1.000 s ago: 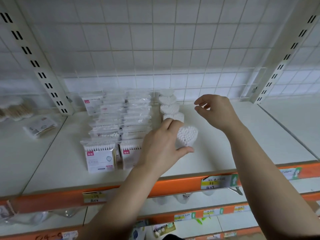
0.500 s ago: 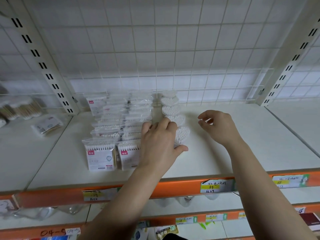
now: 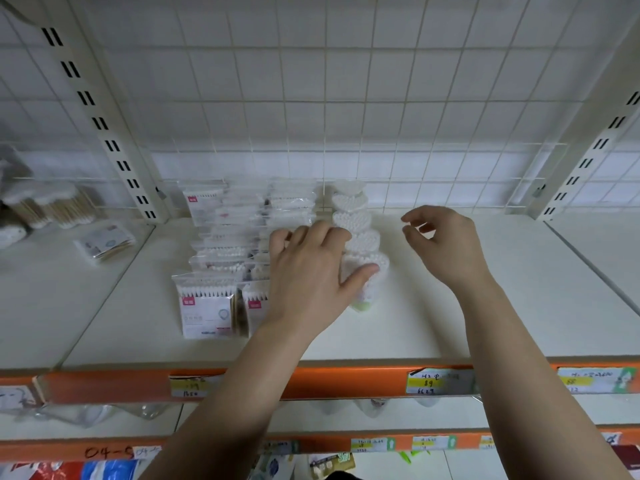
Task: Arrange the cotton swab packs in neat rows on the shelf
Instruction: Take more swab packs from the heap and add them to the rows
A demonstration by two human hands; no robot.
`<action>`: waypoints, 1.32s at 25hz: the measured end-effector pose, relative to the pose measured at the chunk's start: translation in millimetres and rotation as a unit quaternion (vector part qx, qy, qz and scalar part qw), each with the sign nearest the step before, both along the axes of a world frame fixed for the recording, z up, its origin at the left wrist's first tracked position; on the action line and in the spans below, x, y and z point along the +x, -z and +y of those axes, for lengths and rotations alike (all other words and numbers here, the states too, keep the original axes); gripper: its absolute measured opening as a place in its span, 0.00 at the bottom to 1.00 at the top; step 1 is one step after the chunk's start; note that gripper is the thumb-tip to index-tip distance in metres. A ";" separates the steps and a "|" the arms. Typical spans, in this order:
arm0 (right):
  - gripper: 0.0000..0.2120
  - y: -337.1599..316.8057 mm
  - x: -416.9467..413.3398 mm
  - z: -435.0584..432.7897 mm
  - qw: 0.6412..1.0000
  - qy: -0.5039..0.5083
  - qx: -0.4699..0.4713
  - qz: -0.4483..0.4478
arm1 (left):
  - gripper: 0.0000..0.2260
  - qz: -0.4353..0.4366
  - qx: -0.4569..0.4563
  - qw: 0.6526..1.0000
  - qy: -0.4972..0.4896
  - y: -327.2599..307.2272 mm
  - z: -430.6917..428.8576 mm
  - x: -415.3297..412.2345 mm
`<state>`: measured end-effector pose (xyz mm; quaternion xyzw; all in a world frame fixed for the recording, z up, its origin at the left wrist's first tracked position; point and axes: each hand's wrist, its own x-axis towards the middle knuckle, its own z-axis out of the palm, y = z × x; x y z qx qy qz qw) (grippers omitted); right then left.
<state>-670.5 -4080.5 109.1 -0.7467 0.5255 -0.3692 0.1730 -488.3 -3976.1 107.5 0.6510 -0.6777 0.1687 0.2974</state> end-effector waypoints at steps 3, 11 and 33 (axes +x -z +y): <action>0.07 -23.1 26.4 3.6 0.999 -0.029 -0.038 -0.020 | 0.20 0.004 -0.043 0.999 -0.018 -11.6 1.6 23.5; 0.08 -71.8 128.6 38.1 0.988 -0.130 -0.071 -0.032 | 0.16 0.007 -0.080 0.991 -0.106 -23.9 32.9 124.4; 0.09 0.6 421.5 92.5 0.985 -0.149 0.058 0.069 | 0.18 0.006 -0.011 0.989 -0.144 18.2 98.1 413.1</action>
